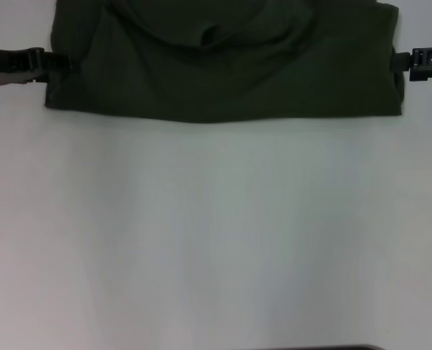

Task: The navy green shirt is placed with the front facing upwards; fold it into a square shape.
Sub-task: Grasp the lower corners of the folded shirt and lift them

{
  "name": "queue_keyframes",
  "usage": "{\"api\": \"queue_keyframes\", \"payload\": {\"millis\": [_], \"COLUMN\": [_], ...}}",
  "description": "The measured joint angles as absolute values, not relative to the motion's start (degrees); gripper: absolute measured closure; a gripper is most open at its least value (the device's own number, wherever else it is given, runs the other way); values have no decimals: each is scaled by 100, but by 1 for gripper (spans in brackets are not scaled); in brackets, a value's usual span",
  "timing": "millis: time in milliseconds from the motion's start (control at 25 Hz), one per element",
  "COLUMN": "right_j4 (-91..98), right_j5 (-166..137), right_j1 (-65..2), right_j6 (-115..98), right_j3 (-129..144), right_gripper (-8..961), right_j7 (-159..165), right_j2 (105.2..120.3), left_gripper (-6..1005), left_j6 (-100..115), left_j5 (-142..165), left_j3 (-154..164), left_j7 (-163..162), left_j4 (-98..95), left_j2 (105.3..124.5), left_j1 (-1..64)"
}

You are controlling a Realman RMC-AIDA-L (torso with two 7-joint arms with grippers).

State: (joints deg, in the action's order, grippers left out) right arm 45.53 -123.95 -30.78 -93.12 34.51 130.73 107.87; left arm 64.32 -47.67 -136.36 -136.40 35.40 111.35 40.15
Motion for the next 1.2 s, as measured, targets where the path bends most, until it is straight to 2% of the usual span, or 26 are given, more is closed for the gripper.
{"api": "queue_keyframes", "payload": {"millis": [640, 1200], "right_j4": [4543, 4544], "right_j5": [-12392, -12401], "right_j1": [-3070, -3076], "right_j6": [-9334, -9339], "right_j3": [3445, 3435], "right_gripper": [23, 22], "right_j7": [13244, 13245], "right_j2": [10784, 10784], "left_gripper": [248, 260], "left_j6": [5904, 5626], "left_j5": [-4718, -4456], "left_j3": [-13498, -13445], "left_j7": [-12911, -12865], "left_j4": [3518, 3301], "left_j2": [11402, 11373], "left_j1": [3992, 4047]}}
